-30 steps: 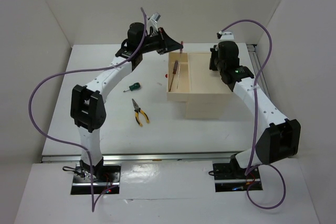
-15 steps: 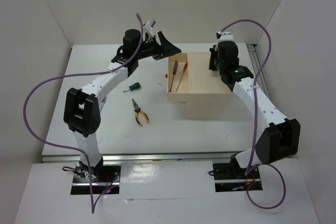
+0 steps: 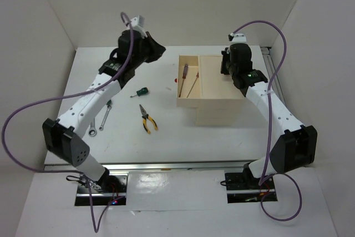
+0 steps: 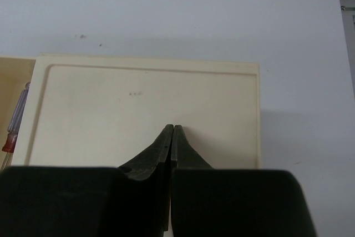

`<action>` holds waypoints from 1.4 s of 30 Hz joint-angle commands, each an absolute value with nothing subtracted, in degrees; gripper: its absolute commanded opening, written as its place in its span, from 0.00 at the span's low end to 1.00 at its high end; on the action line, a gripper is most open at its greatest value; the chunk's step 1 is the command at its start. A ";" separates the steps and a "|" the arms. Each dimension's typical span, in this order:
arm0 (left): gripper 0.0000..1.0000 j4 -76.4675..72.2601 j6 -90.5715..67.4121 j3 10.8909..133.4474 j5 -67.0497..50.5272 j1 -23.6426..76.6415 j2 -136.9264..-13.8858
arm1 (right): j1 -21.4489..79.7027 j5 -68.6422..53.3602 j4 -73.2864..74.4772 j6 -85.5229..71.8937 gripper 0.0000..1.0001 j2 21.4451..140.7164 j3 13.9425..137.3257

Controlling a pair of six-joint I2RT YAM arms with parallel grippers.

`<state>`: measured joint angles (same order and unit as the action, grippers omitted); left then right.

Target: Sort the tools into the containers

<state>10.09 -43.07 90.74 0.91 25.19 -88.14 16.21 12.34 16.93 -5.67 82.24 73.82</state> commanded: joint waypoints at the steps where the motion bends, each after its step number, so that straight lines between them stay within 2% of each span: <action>1: 0.00 24.59 -38.94 94.21 13.79 30.05 -96.65 | 16.61 12.22 24.79 -5.62 0.00 85.43 72.16; 9: 0.00 29.88 -36.56 107.66 13.01 36.11 -107.92 | 16.61 12.74 25.40 -5.62 0.00 85.43 72.16; 22: 0.00 17.23 -42.28 103.98 -2.98 42.53 -108.71 | 16.61 12.74 25.40 -5.62 0.00 85.96 72.69; 34: 0.00 11.95 -47.72 104.06 -6.06 48.69 -113.73 | 16.61 12.22 25.40 -5.62 0.00 86.48 72.69; 38: 0.00 15.72 -47.72 101.35 -0.20 48.69 -110.67 | 16.61 12.22 25.40 -5.62 0.00 86.48 72.69; 39: 0.01 16.43 -47.72 98.55 3.83 47.91 -109.44 | 16.61 12.22 25.40 -5.62 0.00 86.48 72.69; 40: 0.08 16.96 -48.25 96.61 5.61 46.51 -107.94 | 16.61 11.69 25.40 -5.62 0.00 86.48 72.69; 41: 0.27 16.96 -48.77 94.42 7.37 45.71 -104.80 | 17.13 11.69 25.40 -5.62 0.00 87.01 72.69; 42: 0.38 16.96 -48.78 90.13 11.56 44.92 -103.20 | 17.14 11.69 25.40 -5.62 0.00 87.01 72.69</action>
<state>15.11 -45.25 96.99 12.58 43.22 -108.20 16.56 12.64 16.03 -5.61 83.40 74.37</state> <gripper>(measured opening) 0.311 0.008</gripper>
